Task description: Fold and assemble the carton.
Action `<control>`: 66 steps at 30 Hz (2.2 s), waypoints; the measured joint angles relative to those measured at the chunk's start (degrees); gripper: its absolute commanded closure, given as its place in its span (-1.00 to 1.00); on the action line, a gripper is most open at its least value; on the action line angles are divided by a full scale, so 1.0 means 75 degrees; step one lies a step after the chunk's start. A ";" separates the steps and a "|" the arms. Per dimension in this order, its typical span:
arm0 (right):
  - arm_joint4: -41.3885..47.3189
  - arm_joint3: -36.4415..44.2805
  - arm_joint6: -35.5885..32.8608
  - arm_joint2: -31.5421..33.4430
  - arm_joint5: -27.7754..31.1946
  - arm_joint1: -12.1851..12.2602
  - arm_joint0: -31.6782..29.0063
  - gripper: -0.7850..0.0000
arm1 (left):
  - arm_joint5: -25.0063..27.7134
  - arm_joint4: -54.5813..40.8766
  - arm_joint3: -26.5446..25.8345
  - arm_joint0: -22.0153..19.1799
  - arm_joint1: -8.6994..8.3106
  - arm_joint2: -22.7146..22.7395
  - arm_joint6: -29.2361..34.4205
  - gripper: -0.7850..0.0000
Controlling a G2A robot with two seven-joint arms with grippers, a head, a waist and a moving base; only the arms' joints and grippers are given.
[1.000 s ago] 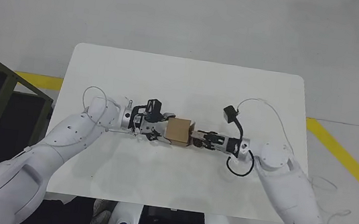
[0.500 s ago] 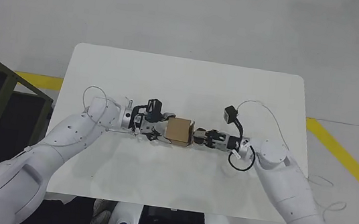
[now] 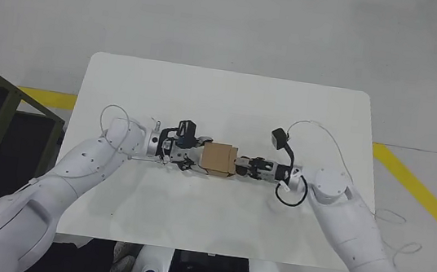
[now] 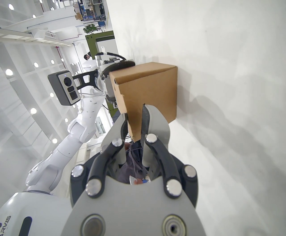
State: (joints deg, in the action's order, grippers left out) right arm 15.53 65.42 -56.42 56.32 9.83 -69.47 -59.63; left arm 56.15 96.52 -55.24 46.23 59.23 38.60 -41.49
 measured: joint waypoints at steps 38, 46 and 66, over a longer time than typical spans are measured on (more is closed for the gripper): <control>-0.0822 0.1034 0.0566 0.0200 -0.0794 0.0156 -0.0366 0.83 | 0.0004 -0.0010 -0.0088 0.0087 -0.0042 0.0102 0.0067 -0.55; -0.0940 0.1169 0.0604 0.0162 -0.0896 0.0160 -0.0369 0.83 | 0.0012 -0.0016 -0.0125 0.0104 -0.0050 0.0122 0.0087 -0.54; -0.1472 0.1672 0.0789 -0.0174 -0.1419 0.0107 -0.0207 0.88 | 0.0021 0.0020 -0.0192 0.0123 -0.0063 0.0142 0.0117 -0.52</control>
State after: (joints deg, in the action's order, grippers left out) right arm 4.49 77.96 -50.50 55.02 -0.81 -68.67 -61.18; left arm 56.31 96.66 -56.68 47.15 58.76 39.66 -40.62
